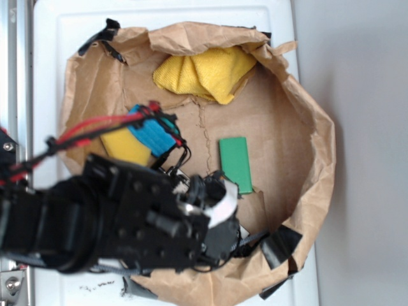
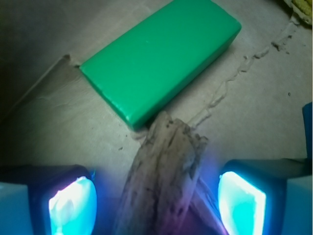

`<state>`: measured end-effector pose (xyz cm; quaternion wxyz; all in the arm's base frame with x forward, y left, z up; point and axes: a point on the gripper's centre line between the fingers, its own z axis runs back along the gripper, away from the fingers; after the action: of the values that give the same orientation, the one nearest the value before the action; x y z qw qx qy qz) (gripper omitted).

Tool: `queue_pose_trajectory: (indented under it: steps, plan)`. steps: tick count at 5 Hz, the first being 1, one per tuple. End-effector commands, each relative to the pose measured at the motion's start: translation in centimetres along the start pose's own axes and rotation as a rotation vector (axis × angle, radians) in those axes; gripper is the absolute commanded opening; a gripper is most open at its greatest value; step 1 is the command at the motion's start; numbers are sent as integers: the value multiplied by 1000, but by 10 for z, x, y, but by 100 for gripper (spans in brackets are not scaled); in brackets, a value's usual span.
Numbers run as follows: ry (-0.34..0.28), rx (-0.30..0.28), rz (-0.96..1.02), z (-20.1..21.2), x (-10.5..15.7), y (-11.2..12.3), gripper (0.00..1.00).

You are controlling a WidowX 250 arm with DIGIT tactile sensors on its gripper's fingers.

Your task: Grab the wood chip.

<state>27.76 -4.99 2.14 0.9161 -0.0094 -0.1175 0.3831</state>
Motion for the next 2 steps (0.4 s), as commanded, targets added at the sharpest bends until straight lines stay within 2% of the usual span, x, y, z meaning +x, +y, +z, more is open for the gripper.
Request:
queue_pose_trajectory:
  steps: [1,2]
  plan:
    - [-36,-41,38,6,8,-15,0]
    - [-17,-45,53,13,15,-16,0]
